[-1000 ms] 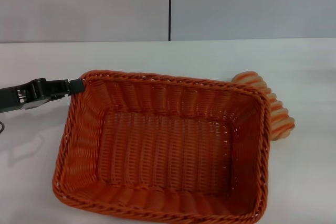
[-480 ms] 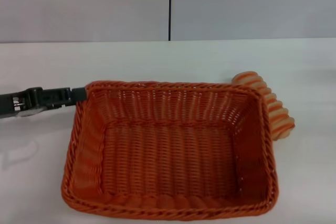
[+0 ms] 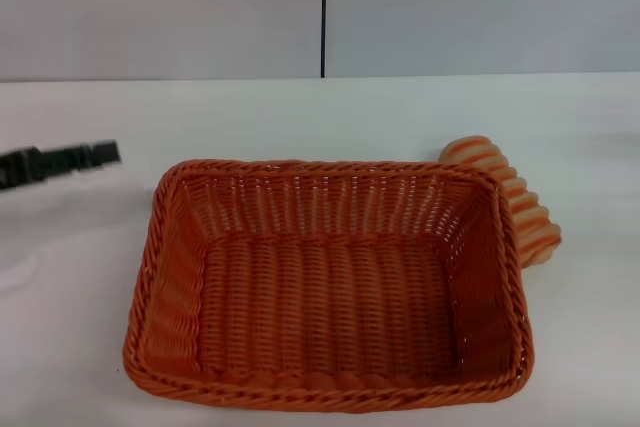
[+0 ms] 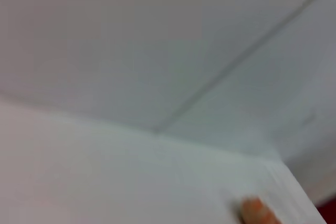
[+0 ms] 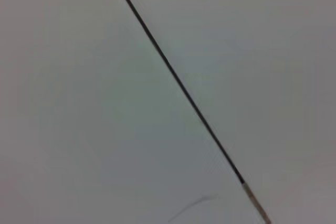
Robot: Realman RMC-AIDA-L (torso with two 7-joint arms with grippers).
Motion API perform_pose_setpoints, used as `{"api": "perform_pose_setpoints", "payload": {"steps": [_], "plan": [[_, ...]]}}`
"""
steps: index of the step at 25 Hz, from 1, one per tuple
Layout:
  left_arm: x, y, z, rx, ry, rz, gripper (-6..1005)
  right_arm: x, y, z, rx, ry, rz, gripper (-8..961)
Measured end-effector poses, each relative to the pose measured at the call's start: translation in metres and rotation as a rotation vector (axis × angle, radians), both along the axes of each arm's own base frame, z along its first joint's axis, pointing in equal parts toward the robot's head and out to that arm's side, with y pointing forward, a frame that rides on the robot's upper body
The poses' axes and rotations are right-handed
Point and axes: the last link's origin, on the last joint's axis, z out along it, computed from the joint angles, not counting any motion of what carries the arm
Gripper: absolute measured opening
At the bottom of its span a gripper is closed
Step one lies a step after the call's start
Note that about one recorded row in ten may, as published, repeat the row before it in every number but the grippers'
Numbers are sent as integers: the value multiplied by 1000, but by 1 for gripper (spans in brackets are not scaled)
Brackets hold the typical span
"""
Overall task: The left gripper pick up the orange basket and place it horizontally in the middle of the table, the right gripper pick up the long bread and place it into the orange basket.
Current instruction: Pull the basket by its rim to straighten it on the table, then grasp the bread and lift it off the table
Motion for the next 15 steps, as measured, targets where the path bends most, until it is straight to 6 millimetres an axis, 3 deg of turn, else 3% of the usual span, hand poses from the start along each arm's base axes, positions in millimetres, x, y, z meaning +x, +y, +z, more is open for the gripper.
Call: {"api": "perform_pose_setpoints", "payload": {"steps": [5,6,8,9,11,12,13,15], "plan": [[-7,4,13,241,24,-106,504,-3,3,9,-117,-8,11,779],[-7,5,15,351,32,-160,505,-10,6,17,-195,-19,35,779],[-7,5,15,351,32,-160,506,-22,10,28,-289,-39,63,779],[-6,6,14,472,43,-214,507,-22,10,28,-289,-39,63,779],[-4,8,7,550,24,-252,563,-45,18,48,-442,-84,88,779],[-4,8,7,550,24,-252,591,-45,18,48,-442,-84,88,778],[-4,9,4,576,16,-263,619,-63,24,56,-578,-135,94,778],[-2,11,1,603,19,-279,653,-73,28,59,-648,-169,96,778]]}}
